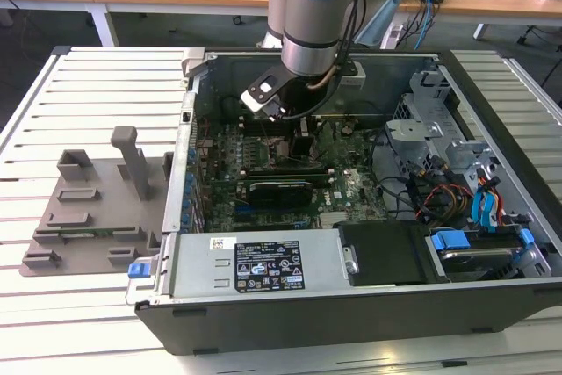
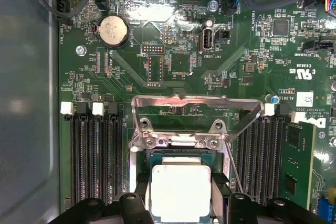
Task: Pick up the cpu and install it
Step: 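Place the cpu into insertion slot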
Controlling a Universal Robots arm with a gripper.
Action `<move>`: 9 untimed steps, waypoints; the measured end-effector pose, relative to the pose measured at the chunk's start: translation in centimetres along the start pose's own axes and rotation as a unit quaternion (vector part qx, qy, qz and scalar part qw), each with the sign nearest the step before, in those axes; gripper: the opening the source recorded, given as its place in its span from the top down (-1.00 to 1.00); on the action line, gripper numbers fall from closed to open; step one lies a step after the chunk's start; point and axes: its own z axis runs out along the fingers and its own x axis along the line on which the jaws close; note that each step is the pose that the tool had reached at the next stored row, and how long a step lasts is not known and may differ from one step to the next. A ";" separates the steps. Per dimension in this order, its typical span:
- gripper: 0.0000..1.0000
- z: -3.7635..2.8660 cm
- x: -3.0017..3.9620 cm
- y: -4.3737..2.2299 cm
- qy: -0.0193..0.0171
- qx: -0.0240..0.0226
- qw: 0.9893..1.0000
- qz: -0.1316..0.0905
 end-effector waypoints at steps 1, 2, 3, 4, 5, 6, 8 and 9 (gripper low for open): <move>-0.09 0.00 0.00 0.00 0.000 0.000 1.000 0.000; -0.09 0.01 0.00 0.00 0.000 0.000 1.000 0.000; -0.09 0.01 0.00 0.00 0.000 0.000 1.000 0.000; -0.11 0.01 0.00 0.00 0.000 0.000 1.000 0.000; -0.11 0.04 0.02 0.01 0.000 0.000 1.000 0.000; -0.24 0.03 0.01 0.01 0.000 0.000 1.000 0.000; -0.24 0.01 0.00 0.00 0.000 0.000 1.000 0.000; -0.24 -0.12 0.00 0.00 0.000 0.000 1.000 0.000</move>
